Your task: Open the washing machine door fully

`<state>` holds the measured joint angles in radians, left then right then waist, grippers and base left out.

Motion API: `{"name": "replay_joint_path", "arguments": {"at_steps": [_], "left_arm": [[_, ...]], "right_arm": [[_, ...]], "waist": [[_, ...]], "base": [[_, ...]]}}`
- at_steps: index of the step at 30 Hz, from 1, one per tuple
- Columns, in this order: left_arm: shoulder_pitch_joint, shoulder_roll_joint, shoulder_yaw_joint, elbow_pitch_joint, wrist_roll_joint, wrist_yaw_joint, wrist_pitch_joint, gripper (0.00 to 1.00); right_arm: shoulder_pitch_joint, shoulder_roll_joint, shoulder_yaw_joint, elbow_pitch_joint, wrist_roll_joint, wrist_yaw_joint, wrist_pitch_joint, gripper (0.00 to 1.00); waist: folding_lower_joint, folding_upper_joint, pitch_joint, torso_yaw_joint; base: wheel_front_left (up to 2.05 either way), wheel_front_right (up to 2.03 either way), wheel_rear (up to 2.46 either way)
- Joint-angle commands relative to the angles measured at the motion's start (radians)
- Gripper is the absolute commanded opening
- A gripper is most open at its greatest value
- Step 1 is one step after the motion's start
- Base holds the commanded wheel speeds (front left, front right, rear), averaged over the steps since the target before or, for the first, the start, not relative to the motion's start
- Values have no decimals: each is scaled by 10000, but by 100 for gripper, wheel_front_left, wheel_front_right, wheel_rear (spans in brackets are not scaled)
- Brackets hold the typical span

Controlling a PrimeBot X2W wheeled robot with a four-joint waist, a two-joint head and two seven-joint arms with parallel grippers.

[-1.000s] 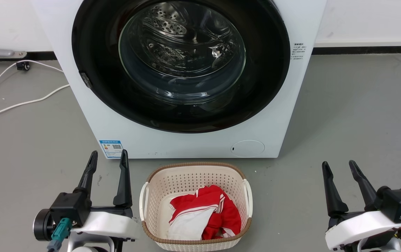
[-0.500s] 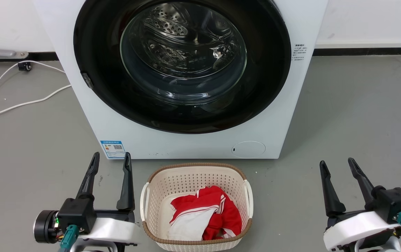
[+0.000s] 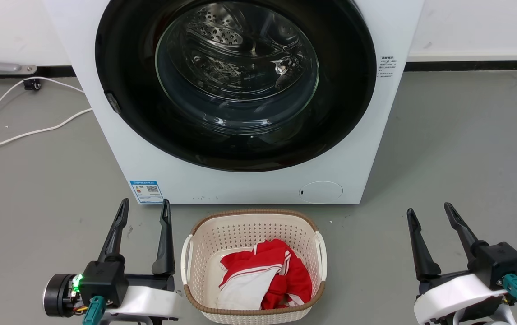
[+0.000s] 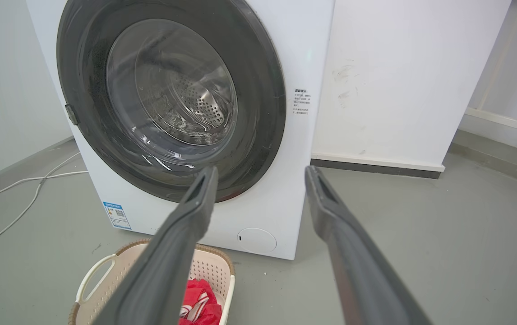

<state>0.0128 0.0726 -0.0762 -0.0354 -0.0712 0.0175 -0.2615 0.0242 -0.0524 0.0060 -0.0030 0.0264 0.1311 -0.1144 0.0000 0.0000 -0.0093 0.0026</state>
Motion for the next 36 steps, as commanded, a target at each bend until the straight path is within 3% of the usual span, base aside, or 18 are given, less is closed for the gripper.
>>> {"name": "replay_joint_path", "arguments": {"at_steps": [1,21,22,23,25,30,36], "left_arm": [[91,-37,49,7,20,-20,-53,100],[166,-187,292,167,63,-219,-42,100],[164,-189,300,168,68,-227,-40,100],[165,-191,303,166,65,-224,-40,100],[179,-198,319,159,76,-221,-40,100],[168,-208,346,166,57,-220,-42,100],[127,-215,384,124,12,-223,-40,100]], "right_arm": [[62,42,-2,-46,21,-7,-40,100],[17,41,-44,88,249,-7,-23,100],[19,41,-66,107,307,-7,0,76],[19,41,-78,119,350,-7,7,33],[9,41,-59,162,495,-7,6,0],[-60,39,-52,270,1150,-7,-71,0],[-431,35,-130,944,3756,-5,-218,0]], "waist": [[0,0,0,-1],[0,0,59,-15],[0,0,63,-16],[0,0,68,-17],[0,0,83,-23],[0,0,103,-33],[0,0,140,-44]], "base": [[0,0,0],[0,0,0],[0,0,0],[0,0,0],[0,0,0],[0,0,0],[0,0,0]]}}
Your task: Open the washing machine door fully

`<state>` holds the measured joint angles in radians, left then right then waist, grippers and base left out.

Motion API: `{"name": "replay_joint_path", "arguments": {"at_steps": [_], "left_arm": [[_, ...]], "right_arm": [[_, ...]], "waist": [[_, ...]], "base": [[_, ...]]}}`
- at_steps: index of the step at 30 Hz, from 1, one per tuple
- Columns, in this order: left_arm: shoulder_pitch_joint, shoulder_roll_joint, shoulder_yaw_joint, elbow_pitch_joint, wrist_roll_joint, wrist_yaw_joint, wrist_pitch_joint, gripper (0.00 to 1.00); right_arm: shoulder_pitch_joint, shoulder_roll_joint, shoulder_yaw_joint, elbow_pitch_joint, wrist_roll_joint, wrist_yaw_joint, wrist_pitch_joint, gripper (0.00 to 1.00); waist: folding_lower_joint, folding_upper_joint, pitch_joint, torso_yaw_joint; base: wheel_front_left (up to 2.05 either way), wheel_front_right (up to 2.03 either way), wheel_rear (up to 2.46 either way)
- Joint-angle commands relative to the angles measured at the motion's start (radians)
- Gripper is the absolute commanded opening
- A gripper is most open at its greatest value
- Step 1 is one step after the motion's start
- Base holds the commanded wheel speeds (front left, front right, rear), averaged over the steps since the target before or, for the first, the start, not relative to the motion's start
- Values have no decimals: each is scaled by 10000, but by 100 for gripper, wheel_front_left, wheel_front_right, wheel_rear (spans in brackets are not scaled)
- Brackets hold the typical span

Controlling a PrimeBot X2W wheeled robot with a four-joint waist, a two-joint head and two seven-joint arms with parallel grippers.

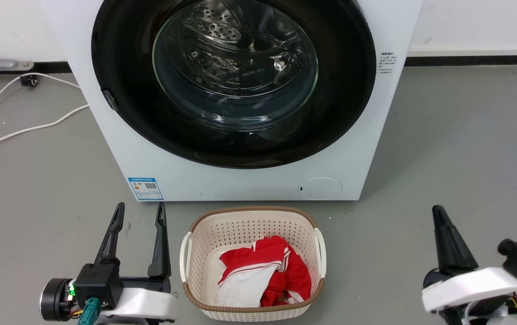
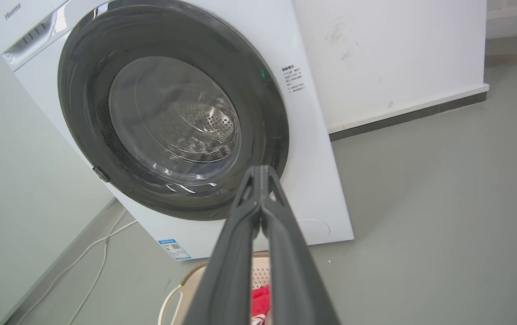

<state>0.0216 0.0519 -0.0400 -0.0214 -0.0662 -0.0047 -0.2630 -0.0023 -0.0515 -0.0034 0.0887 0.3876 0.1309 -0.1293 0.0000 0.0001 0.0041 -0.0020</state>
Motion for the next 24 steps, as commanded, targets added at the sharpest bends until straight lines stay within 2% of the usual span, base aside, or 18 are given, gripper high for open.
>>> {"name": "replay_joint_path", "arguments": {"at_steps": [1,3,13,16,19,24], "left_arm": [[28,-10,25,-26,-45,-4,-25,100],[-18,-13,38,-48,-58,-6,-25,100],[-388,-17,111,-176,-154,-24,-25,100],[-544,-18,166,-227,-226,-2,-25,100],[-720,-19,205,-267,-271,10,-25,100],[-1097,-16,320,-353,-322,-113,-25,100]], "right_arm": [[-238,25,-62,202,847,-3,-123,0],[-495,27,-73,576,2041,-3,-304,0],[-2753,16,-212,2006,9783,-2,-961,0],[-3618,16,-543,2288,11179,-2,-690,0],[-4557,-59,-953,2753,12004,-2,-257,0],[-6646,-751,-1160,4307,12898,-2,700,0]], "waist": [[0,-1,20,4],[0,-1,77,10],[0,-1,612,19],[0,-1,891,-9],[0,-1,1200,10],[0,-1,1821,98]], "base": [[0,0,0],[0,0,0],[0,0,0],[0,0,0],[0,0,0],[0,0,0]]}}
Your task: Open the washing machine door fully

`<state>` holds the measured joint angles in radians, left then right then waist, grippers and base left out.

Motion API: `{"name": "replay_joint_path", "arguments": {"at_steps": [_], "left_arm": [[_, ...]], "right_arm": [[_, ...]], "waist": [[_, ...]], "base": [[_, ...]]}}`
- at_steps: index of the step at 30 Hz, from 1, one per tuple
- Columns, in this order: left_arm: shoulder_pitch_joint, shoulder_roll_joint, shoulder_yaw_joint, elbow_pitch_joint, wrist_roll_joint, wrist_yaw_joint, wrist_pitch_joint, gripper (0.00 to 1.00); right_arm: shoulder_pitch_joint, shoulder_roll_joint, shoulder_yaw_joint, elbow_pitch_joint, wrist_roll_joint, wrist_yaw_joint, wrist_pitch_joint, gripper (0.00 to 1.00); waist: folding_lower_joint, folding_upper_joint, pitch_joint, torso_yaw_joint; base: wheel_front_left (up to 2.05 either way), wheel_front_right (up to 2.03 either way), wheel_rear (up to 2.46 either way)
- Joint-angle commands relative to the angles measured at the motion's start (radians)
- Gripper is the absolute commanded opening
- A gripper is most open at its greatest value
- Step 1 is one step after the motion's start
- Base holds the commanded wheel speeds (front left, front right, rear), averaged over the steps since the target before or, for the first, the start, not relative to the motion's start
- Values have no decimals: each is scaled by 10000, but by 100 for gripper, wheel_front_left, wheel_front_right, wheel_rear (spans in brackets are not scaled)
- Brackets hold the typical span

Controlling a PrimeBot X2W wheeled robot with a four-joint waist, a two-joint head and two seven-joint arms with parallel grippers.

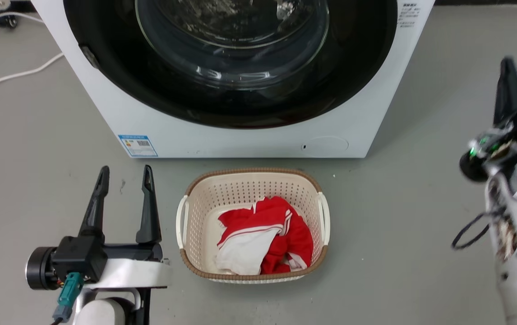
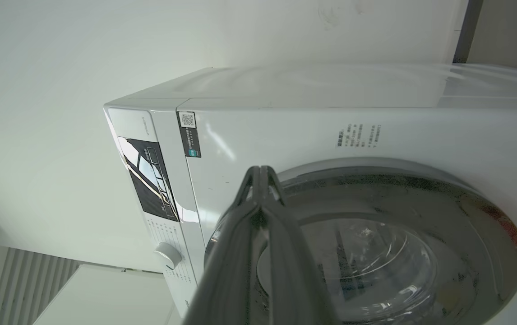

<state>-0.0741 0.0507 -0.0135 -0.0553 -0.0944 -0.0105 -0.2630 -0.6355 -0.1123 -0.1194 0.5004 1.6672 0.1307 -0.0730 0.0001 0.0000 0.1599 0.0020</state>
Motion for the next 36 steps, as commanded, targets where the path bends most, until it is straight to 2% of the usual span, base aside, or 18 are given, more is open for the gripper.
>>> {"name": "replay_joint_path", "arguments": {"at_steps": [1,7,8,14,24,36], "left_arm": [[-224,-7,70,-29,-38,-72,-25,100],[-673,-6,106,-85,-45,-238,-25,100],[-673,-6,106,-85,-45,-238,-25,100],[-1150,-6,19,-181,-45,-427,-25,100],[-1662,-6,-275,-195,-74,-655,-25,100],[-1759,-6,-368,-248,-129,-688,-25,100]], "right_arm": [[-751,-248,64,557,211,0,350,0],[-3244,-1094,761,2549,30,0,1282,0],[-3244,-1094,761,2549,30,0,1282,0],[-5482,-1430,1633,4259,-426,0,2190,0],[-7666,-1453,2584,6218,-1234,0,3038,0],[-8474,-1081,3103,7223,-1659,-6,3799,0]], "waist": [[-1,0,375,81],[-1,0,934,241],[-1,0,934,241],[-1,0,1525,439],[-1,0,2144,844],[-1,0,2498,1058]], "base": [[0,0,0],[0,0,0],[0,0,0],[0,0,0],[0,0,0],[0,0,0]]}}
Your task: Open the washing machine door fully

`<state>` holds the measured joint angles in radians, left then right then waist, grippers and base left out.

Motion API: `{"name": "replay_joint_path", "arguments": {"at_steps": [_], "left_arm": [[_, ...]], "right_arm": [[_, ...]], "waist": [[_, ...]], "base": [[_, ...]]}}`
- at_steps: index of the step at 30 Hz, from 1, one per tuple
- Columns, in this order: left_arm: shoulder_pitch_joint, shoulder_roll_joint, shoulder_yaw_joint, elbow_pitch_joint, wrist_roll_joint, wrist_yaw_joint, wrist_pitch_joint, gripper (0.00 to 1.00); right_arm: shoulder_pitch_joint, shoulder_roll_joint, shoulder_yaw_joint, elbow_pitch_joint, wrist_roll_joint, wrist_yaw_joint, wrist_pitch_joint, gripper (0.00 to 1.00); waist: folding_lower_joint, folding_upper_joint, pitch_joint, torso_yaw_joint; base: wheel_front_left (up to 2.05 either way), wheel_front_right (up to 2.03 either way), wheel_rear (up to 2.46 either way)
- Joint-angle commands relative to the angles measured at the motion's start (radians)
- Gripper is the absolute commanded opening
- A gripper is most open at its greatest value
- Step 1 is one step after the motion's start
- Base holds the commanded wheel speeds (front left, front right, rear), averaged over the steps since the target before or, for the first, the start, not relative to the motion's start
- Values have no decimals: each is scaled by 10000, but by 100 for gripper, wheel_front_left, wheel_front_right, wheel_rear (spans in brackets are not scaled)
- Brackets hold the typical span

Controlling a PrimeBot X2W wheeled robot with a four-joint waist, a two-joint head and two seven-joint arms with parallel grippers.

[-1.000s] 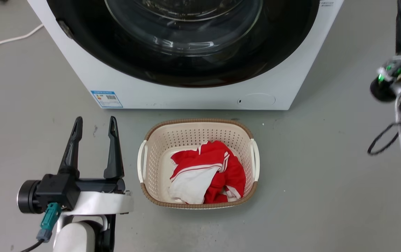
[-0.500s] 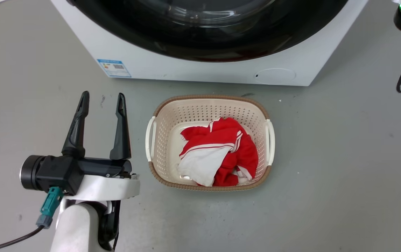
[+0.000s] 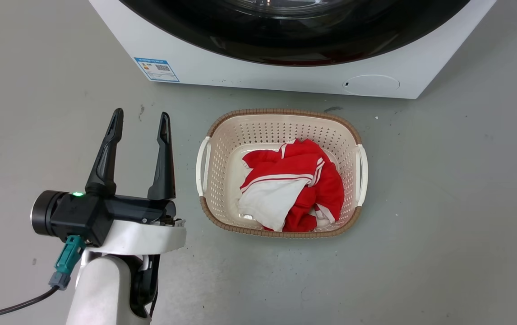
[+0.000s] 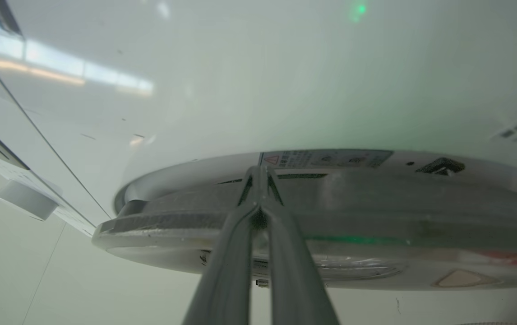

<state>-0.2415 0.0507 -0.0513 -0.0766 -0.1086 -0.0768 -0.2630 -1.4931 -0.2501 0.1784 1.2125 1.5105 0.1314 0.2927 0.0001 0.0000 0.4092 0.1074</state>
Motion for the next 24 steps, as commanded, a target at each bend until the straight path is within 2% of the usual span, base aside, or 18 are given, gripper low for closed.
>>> {"name": "replay_joint_path", "arguments": {"at_steps": [1,14,24], "left_arm": [[-72,-5,11,-27,8,-20,-25,100],[-144,-7,-159,63,-68,35,-25,100],[-180,-7,-268,123,-66,65,-25,100]], "right_arm": [[73,282,133,201,-109,-15,128,0],[-676,416,300,721,-271,-15,900,0],[-869,276,495,408,-333,-9,2196,0]], "waist": [[-1,0,15,7],[-1,0,160,-85],[-1,0,86,-106]], "base": [[0,0,0],[0,0,0],[0,0,0]]}}
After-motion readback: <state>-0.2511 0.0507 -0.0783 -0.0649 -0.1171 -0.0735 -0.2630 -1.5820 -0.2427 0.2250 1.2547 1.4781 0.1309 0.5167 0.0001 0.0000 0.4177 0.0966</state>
